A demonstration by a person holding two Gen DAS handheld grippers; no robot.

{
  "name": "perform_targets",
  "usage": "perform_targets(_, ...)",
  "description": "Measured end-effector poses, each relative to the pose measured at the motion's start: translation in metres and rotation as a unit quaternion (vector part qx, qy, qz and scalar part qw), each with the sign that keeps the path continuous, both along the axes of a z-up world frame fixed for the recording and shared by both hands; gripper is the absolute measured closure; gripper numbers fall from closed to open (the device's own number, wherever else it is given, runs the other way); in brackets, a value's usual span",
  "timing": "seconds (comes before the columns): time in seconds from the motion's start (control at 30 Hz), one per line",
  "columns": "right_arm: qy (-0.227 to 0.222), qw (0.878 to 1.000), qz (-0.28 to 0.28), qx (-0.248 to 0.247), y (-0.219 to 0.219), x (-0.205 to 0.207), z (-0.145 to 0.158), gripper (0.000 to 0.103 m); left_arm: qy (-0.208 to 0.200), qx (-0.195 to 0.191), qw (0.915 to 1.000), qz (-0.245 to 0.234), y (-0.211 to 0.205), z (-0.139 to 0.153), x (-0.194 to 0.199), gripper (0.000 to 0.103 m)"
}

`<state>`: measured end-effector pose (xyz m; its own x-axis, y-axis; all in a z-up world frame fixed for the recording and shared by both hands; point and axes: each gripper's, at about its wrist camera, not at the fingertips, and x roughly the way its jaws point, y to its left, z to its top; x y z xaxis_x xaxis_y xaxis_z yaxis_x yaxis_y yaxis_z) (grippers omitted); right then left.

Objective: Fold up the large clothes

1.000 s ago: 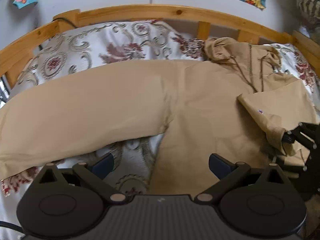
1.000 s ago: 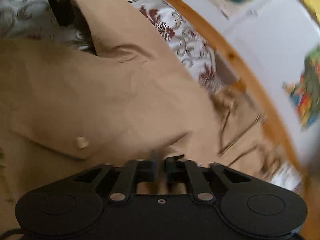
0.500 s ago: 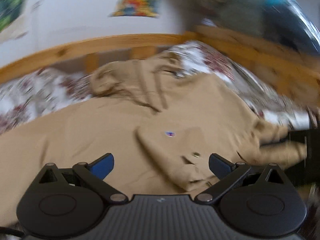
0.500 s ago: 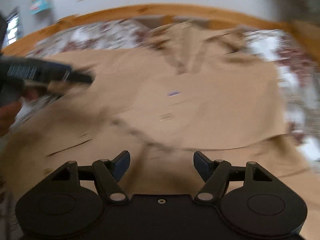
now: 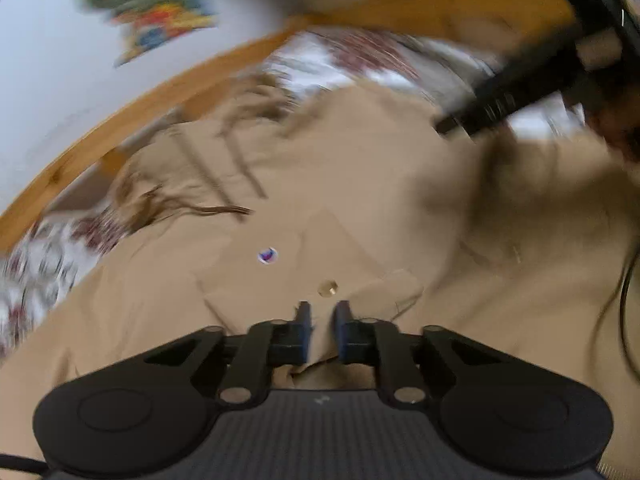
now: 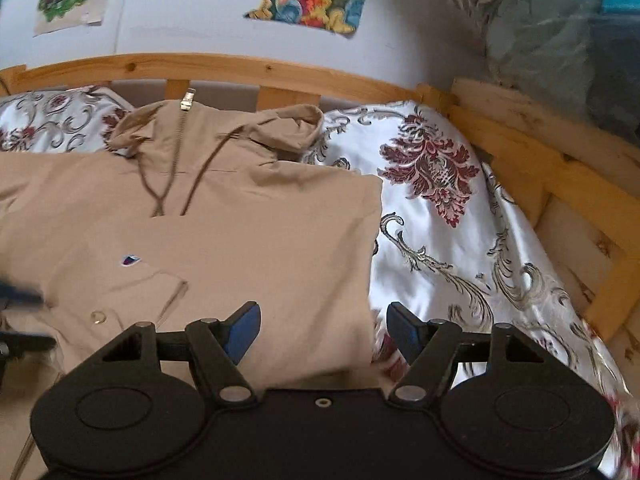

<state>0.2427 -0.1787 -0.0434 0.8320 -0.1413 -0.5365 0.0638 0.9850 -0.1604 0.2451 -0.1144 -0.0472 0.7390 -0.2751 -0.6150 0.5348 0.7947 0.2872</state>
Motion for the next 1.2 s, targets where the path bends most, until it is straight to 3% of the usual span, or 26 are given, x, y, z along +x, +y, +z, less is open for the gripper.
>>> perform_targets(0.07, 0.011, 1.000, -0.004, 0.016, -0.013, 0.019, 0.003, 0.034, -0.014, -0.065, 0.9963, 0.054, 0.017, 0.008, -0.001, 0.102)
perform_targets(0.13, 0.018, 0.999, -0.008, 0.033, -0.020, 0.034, 0.002, 0.037, -0.022, -0.150, 0.9799, 0.129, 0.047, 0.017, -0.004, 0.103)
perform_targets(0.2, 0.024, 0.999, -0.013, 0.042, -0.026, 0.047, -0.002, 0.048, -0.015, -0.220, 0.9502, 0.220, 0.082, 0.020, -0.006, 0.103)
perform_targets(0.3, 0.032, 0.998, -0.020, 0.050, -0.031, 0.056, -0.007, 0.050, 0.061, -0.287, 0.8910, 0.346, 0.134, 0.006, -0.005, 0.103)
perform_targets(0.33, 0.035, 0.998, -0.021, 0.055, -0.033, 0.057, -0.010, 0.050, 0.091, -0.294, 0.8786, 0.365, 0.148, -0.003, -0.005, 0.103)
perform_targets(0.4, 0.038, 0.997, -0.022, 0.060, -0.033, 0.057, -0.016, 0.050, 0.108, -0.284, 0.8710, 0.386, 0.165, -0.013, -0.010, 0.102)
perform_targets(0.43, 0.038, 0.997, -0.019, 0.064, -0.034, 0.057, -0.018, 0.050, 0.106, -0.275, 0.8739, 0.386, 0.170, -0.015, -0.016, 0.099)
perform_targets(0.47, 0.036, 0.997, -0.015, 0.071, -0.034, 0.058, -0.021, 0.050, 0.105, -0.270, 0.8789, 0.379, 0.173, -0.017, -0.020, 0.088)
perform_targets(0.5, 0.033, 0.997, -0.012, 0.075, -0.034, 0.057, -0.022, 0.049, 0.103, -0.267, 0.8845, 0.368, 0.174, -0.017, -0.023, 0.067)
perform_targets(0.57, 0.029, 0.996, -0.007, 0.086, -0.035, 0.061, -0.023, 0.048, 0.095, -0.249, 0.8993, 0.347, 0.170, -0.013, -0.024, 0.043)
perform_targets(0.73, 0.023, 0.993, -0.029, 0.109, -0.044, 0.089, -0.024, 0.048, 0.031, -0.153, 0.9434, 0.292, 0.144, 0.003, -0.008, 0.043)
perform_targets(0.77, 0.025, 0.993, -0.038, 0.113, -0.047, 0.097, -0.024, 0.055, 0.022, -0.132, 0.9495, 0.284, 0.139, 0.005, -0.005, 0.043)
perform_targets(0.83, 0.021, 0.991, -0.039, 0.125, -0.053, 0.107, -0.024, 0.083, 0.007, -0.101, 0.9598, 0.262, 0.127, 0.003, 0.006, 0.043)
perform_targets(0.9, 0.013, 0.991, -0.048, 0.127, -0.059, 0.112, -0.020, 0.100, 0.004, -0.084, 0.9658, 0.245, 0.117, -0.002, 0.017, 0.048)
perform_targets(1.0, -0.026, 0.994, -0.057, 0.087, -0.068, 0.109, -0.014, 0.101, 0.030, -0.040, 0.9683, 0.245, 0.103, -0.021, 0.037, 0.058)
perform_targets(1.1, 0.007, 0.996, -0.070, 0.063, -0.077, 0.119, -0.029, 0.098, 0.033, -0.014, 0.9675, 0.250, 0.090, -0.035, 0.048, 0.063)
perform_targets(1.2, -0.001, 0.997, -0.061, 0.049, -0.074, 0.113, -0.022, 0.092, 0.035, -0.012, 0.9653, 0.258, 0.088, -0.032, 0.045, 0.063)
